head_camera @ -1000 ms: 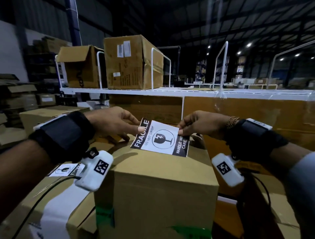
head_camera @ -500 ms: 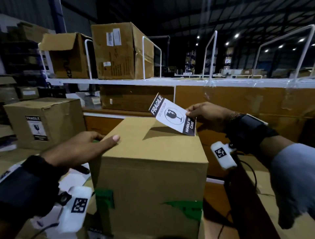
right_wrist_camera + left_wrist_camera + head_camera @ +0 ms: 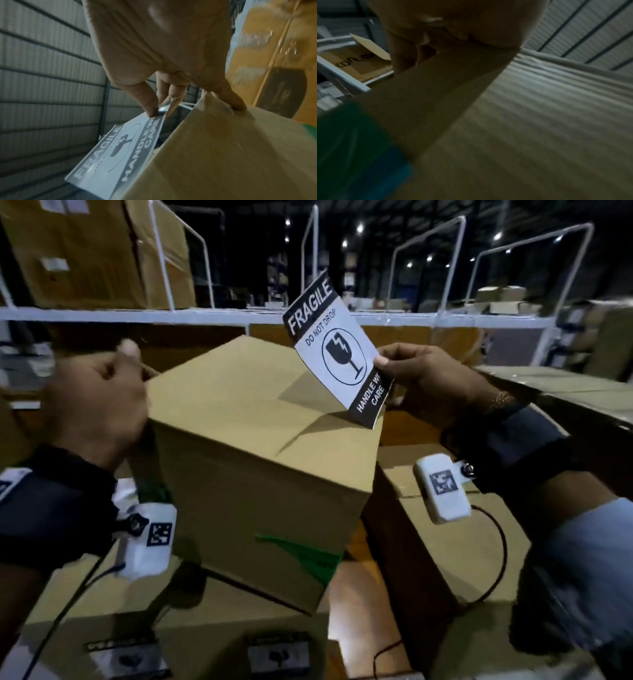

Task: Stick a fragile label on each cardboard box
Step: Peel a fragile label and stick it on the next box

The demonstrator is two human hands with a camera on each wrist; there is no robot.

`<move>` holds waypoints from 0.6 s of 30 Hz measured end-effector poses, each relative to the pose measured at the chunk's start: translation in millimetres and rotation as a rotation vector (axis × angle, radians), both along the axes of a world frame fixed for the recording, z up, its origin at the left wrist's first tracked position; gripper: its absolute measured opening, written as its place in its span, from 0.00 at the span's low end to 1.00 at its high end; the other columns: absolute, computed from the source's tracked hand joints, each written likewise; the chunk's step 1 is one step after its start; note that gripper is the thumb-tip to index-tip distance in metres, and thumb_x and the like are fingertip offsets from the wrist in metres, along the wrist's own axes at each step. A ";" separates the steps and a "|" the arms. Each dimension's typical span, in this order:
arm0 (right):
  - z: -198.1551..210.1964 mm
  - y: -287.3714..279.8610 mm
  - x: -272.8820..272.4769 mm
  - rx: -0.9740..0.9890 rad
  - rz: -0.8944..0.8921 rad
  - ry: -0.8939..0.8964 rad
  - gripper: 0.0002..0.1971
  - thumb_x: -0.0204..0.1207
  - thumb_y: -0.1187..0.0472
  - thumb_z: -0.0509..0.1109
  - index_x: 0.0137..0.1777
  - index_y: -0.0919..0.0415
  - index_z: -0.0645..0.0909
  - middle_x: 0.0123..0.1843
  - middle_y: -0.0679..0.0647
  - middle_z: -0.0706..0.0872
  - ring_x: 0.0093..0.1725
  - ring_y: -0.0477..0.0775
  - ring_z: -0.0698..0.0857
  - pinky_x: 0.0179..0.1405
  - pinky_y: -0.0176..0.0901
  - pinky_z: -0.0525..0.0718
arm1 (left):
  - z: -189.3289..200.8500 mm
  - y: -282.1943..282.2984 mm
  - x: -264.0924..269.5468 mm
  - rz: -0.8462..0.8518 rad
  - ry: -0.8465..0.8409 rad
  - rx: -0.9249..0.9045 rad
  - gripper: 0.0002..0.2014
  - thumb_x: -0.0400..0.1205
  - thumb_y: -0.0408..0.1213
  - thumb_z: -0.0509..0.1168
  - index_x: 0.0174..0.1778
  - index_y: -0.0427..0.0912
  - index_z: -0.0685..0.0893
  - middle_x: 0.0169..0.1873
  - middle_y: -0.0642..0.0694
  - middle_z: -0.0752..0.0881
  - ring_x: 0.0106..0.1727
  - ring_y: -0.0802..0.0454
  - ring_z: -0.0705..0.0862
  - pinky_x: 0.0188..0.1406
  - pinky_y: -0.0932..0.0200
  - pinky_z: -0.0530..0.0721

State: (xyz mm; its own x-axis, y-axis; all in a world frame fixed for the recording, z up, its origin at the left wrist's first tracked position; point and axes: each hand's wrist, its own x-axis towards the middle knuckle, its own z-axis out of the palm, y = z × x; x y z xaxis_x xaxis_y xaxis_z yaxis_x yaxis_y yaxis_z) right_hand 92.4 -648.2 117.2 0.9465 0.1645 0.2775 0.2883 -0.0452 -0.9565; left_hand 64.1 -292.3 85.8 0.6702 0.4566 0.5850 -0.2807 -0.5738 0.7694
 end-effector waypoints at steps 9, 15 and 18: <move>-7.9 -102.7 -81.8 -0.001 -0.221 -0.056 0.03 0.83 0.61 0.74 0.49 0.55 0.89 0.50 0.57 0.93 0.51 0.58 0.90 0.68 0.67 0.81 | 15.7 -113.4 13.8 -0.050 -0.037 -0.057 0.33 0.88 0.65 0.47 0.42 0.47 0.89 0.42 0.45 0.90 0.46 0.45 0.88 0.54 0.39 0.88; -15.7 -184.4 -115.9 -0.077 -0.267 -0.064 0.04 0.83 0.61 0.74 0.52 0.57 0.91 0.48 0.57 0.95 0.40 0.50 0.91 0.33 0.40 0.82 | 7.4 -207.8 13.4 -0.095 -0.012 -0.146 0.29 0.94 0.57 0.46 0.33 0.51 0.82 0.35 0.53 0.84 0.39 0.55 0.82 0.44 0.58 0.78; -14.6 -216.6 -120.2 -0.111 -0.317 -0.066 0.07 0.83 0.59 0.74 0.56 0.58 0.92 0.48 0.56 0.95 0.40 0.48 0.91 0.35 0.42 0.82 | -5.2 -244.5 23.0 -0.144 -0.004 -0.140 0.30 0.94 0.56 0.47 0.33 0.49 0.85 0.35 0.52 0.85 0.36 0.55 0.80 0.36 0.60 0.73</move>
State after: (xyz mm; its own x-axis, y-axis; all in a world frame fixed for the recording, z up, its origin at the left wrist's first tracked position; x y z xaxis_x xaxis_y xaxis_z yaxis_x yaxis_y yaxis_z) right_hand -27.8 -864.8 102.7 0.9362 -0.1022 0.3364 0.3041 -0.2449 -0.9206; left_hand 87.1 -536.8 80.6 0.7324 0.4336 0.5250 -0.3548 -0.4150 0.8378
